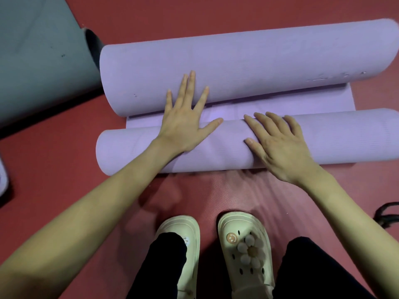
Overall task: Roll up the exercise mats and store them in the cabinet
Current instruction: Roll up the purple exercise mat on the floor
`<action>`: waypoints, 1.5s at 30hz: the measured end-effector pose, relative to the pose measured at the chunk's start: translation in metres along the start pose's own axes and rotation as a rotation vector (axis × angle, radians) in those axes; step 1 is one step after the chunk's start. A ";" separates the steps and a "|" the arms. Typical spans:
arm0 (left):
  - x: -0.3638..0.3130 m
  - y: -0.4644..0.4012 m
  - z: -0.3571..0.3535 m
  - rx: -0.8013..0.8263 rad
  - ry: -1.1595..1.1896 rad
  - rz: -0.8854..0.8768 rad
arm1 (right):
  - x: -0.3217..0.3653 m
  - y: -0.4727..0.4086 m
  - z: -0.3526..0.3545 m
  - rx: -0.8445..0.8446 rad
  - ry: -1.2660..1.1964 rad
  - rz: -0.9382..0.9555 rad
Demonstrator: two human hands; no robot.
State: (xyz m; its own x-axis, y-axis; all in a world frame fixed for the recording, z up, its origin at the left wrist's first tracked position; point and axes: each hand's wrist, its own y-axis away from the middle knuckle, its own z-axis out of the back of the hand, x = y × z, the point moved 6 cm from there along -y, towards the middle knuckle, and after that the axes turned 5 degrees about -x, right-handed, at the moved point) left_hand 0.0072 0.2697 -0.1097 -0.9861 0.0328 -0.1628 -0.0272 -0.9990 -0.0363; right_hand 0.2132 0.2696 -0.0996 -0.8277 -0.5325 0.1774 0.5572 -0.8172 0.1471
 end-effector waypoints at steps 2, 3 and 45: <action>-0.005 0.003 0.000 -0.018 -0.018 0.022 | -0.002 -0.010 -0.001 -0.043 0.024 -0.016; -0.007 0.005 -0.001 -0.019 -0.022 0.035 | -0.003 -0.017 -0.001 -0.053 0.030 -0.021; 0.015 -0.044 -0.004 0.250 0.079 0.153 | -0.007 -0.076 0.018 0.047 0.163 0.142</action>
State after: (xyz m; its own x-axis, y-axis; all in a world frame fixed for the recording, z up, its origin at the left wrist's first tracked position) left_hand -0.0058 0.3145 -0.1143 -0.9663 -0.1265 -0.2242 0.0718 -0.9688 0.2373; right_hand 0.1779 0.3388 -0.0948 -0.7380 -0.6736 0.0403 0.6687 -0.7220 0.1778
